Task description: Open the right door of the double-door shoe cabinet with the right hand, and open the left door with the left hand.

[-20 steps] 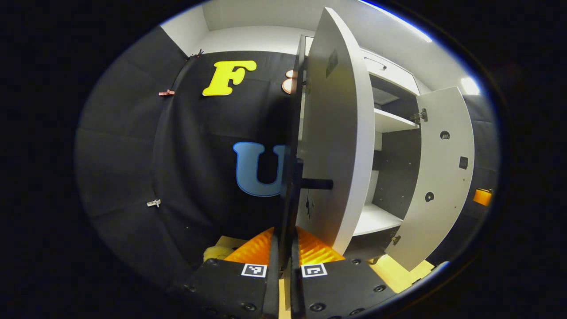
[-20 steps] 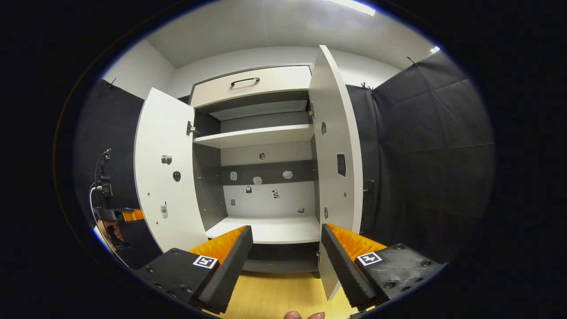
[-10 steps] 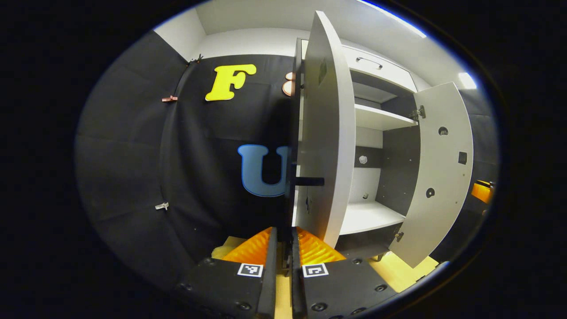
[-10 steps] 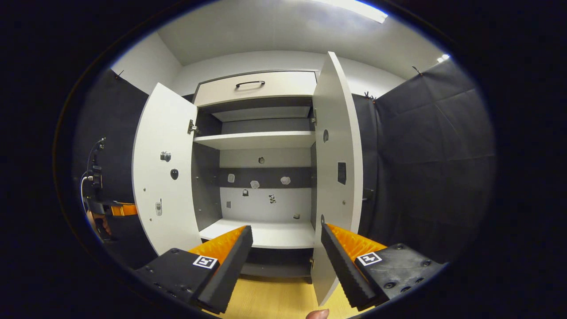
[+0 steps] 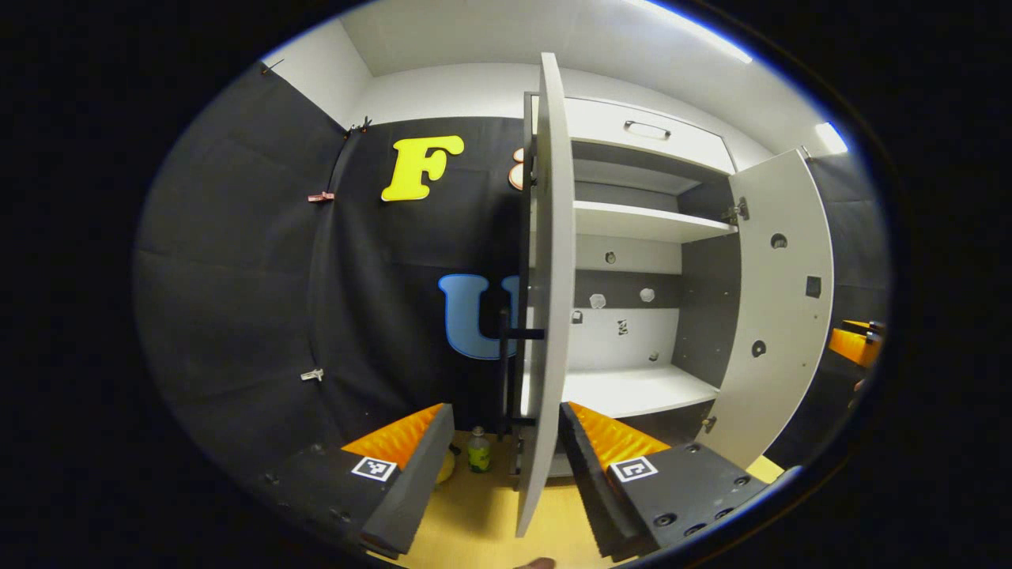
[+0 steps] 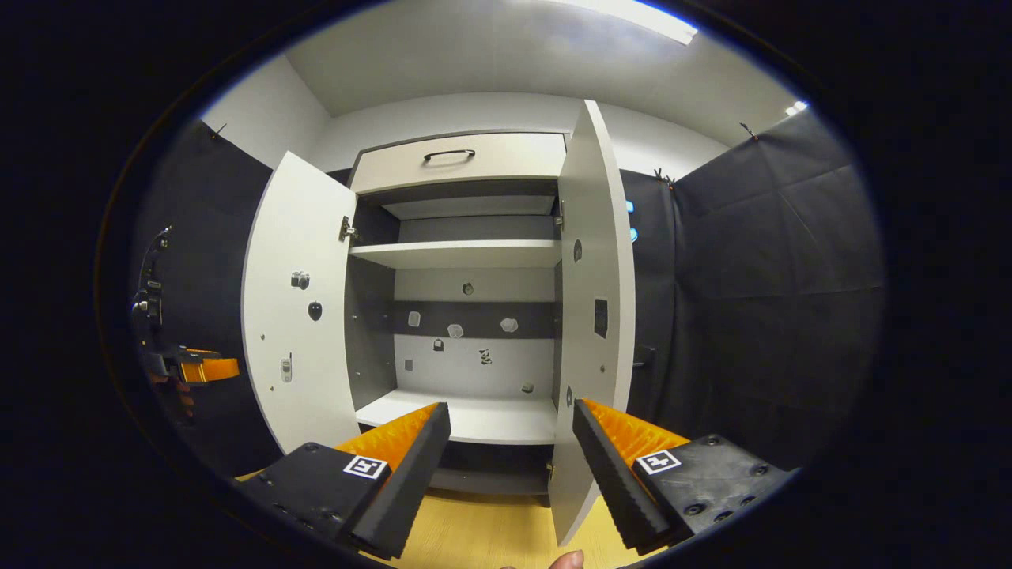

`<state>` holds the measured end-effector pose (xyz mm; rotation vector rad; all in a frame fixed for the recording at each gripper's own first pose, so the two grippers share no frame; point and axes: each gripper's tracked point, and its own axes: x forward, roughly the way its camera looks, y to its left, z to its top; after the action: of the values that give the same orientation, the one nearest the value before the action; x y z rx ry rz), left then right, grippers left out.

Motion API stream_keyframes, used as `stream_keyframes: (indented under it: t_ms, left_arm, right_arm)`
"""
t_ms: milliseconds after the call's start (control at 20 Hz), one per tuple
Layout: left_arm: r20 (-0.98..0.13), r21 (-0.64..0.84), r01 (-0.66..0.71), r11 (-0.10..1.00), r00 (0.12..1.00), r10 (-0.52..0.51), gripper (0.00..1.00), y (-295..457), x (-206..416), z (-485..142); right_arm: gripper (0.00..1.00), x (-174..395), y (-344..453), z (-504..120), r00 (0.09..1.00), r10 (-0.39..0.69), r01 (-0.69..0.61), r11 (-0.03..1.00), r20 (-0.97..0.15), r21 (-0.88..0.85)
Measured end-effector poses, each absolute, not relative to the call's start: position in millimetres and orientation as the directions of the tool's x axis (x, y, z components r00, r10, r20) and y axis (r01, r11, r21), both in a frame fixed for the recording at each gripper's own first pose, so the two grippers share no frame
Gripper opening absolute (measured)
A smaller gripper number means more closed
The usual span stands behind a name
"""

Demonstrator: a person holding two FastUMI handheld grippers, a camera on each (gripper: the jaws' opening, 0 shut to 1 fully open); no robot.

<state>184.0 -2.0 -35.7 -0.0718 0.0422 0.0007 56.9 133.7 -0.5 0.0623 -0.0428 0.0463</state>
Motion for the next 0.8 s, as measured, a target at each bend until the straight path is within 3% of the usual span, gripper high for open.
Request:
stream_keyframes:
  t_ms: [200, 800]
  left_arm:
    - [-0.012, -0.093, 0.01, 0.996, 1.0, -0.011, 0.96, -17.5, 177.3, -28.0]
    - [0.012, -0.073, 0.049, 0.996, 0.999, -0.048, 0.95, -49.5, 172.7, -18.2]
  right_arm:
    - [0.98, 59.4, 125.9, 3.5, 0.998, 0.032, -0.036, 0.995, 0.048, 0.088]
    - [0.98, 59.0, 126.1, 3.3, 0.998, 0.022, -0.027, 0.996, 0.055, 0.085]
